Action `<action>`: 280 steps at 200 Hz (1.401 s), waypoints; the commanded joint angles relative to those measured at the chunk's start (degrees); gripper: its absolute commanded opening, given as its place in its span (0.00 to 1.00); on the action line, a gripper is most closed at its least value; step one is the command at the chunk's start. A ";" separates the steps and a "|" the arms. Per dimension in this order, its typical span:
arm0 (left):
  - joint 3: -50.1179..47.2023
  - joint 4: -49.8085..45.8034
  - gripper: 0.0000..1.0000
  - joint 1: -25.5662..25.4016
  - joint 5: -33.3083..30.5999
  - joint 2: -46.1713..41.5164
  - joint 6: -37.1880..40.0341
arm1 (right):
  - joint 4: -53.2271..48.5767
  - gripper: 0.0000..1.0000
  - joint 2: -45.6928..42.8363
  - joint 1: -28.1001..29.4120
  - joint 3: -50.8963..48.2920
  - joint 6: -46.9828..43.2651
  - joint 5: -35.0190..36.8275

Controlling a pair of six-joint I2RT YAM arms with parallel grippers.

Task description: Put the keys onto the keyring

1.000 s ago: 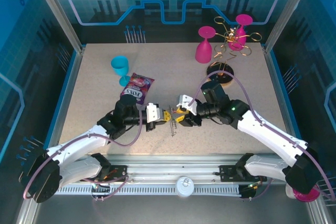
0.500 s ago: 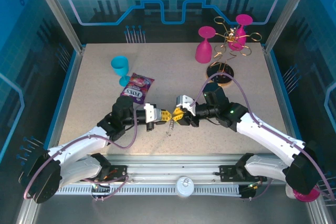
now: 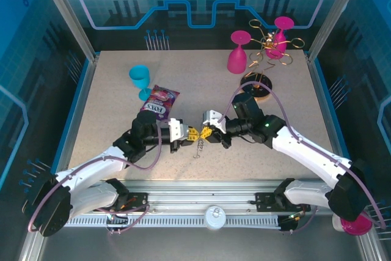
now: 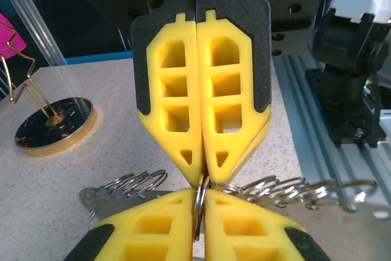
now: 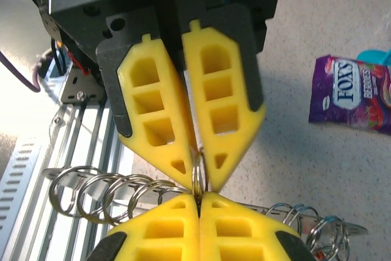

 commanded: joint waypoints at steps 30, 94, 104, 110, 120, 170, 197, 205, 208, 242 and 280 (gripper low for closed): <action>6.66 -12.75 0.15 -1.51 -7.93 0.77 6.39 | -18.56 0.00 5.68 4.44 11.94 -5.45 4.42; 6.95 -14.38 0.00 -2.76 -7.42 1.14 9.59 | -17.72 0.01 5.26 4.26 15.67 -1.78 6.88; 5.32 -11.47 0.00 -2.74 -7.21 0.29 8.98 | -13.48 0.25 2.25 2.53 12.04 0.57 7.12; 4.19 -9.11 0.00 -2.62 -7.14 -0.15 8.45 | -10.54 0.35 0.16 1.48 9.49 1.92 7.22; 2.48 -5.32 0.00 -2.69 -6.99 -0.78 7.15 | -6.19 0.43 -3.13 -0.47 5.29 4.10 6.48; -2.62 7.08 0.00 -2.08 -2.80 -1.97 1.78 | 4.24 0.52 -7.74 -3.01 -7.40 8.55 1.82; -3.73 11.25 0.00 -1.75 -1.13 -1.91 -1.08 | 9.45 0.52 -6.76 -2.42 -10.59 10.62 0.84; -3.80 11.55 0.00 -1.72 -0.82 -1.89 -1.62 | 10.33 0.53 -6.41 -2.18 -10.94 10.97 0.61; -3.82 11.59 0.00 -1.63 -0.69 -1.89 -1.71 | 10.53 0.53 -6.19 -2.09 -10.95 11.03 0.47; -4.08 13.23 0.00 -1.56 -0.30 -1.65 -3.20 | 13.72 0.51 -4.51 -1.69 -10.71 12.43 -1.03; -4.36 14.48 0.00 -1.36 -0.86 -1.95 -4.56 | 12.29 0.08 -2.97 -1.51 -8.72 11.86 -0.54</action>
